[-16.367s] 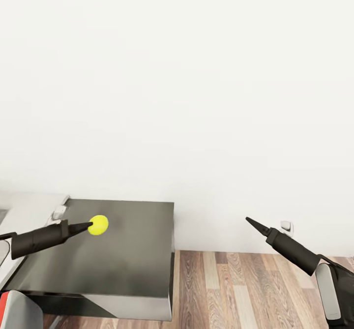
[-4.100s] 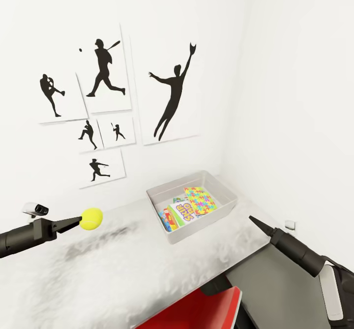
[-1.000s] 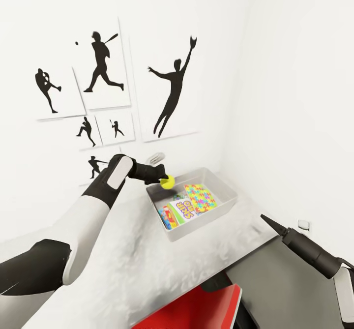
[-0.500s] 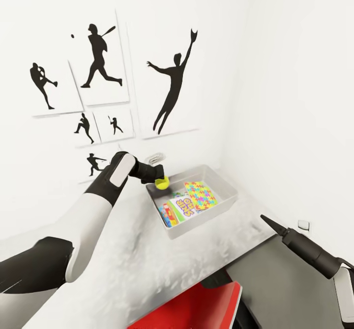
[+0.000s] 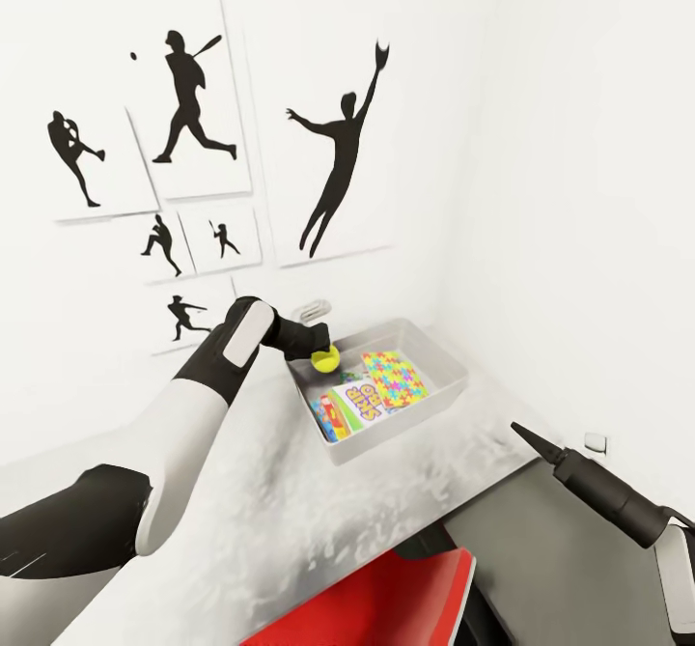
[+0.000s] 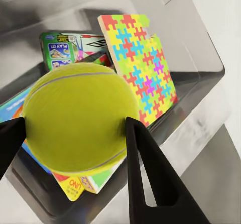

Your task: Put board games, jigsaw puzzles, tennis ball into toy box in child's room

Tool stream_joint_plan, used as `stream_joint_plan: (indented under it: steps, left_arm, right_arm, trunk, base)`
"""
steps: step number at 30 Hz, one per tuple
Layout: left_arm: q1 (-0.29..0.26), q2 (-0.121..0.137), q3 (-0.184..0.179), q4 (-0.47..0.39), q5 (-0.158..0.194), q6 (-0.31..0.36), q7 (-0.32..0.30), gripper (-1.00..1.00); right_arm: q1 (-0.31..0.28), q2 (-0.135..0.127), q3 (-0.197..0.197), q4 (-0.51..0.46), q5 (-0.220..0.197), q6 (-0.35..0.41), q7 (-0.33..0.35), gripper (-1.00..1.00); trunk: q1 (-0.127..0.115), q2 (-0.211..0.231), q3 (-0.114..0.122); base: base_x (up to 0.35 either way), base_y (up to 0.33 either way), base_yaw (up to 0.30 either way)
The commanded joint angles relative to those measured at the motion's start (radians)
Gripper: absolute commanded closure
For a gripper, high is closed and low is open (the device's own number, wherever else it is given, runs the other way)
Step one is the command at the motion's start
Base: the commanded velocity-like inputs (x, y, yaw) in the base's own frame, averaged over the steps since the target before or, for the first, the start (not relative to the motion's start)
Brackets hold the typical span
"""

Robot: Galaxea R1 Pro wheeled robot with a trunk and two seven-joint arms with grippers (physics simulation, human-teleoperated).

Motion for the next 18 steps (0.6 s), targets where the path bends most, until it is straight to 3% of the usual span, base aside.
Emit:
stream_joint_plan:
  steps: [1,8,18]
  left_arm:
    - [-0.001,0.000,-0.002,-0.002,0.011,0.002,0.010,1.00]
    - [-0.006,0.004,-0.003,-0.009,0.010,0.002,0.015,1.00]
    - [-0.019,0.001,-0.001,-0.010,0.013,0.003,0.122,1.00]
  right_arm:
    - [-0.001,0.000,-0.001,0.001,-0.004,0.006,0.001,-1.00]
    - [-0.001,0.000,-0.001,0.002,-0.003,0.005,0.002,-1.00]
    - [-0.001,0.000,-0.001,0.002,-0.003,0.005,0.002,-1.00]
  trunk:
    - [0.001,-0.002,-0.004]
    - [0.001,-0.002,-0.014]
    - [0.001,-0.002,-0.029]
  base:
    - [0.000,0.000,0.000]
    - [0.000,0.000,0.000]
    - [0.000,0.000,0.000]
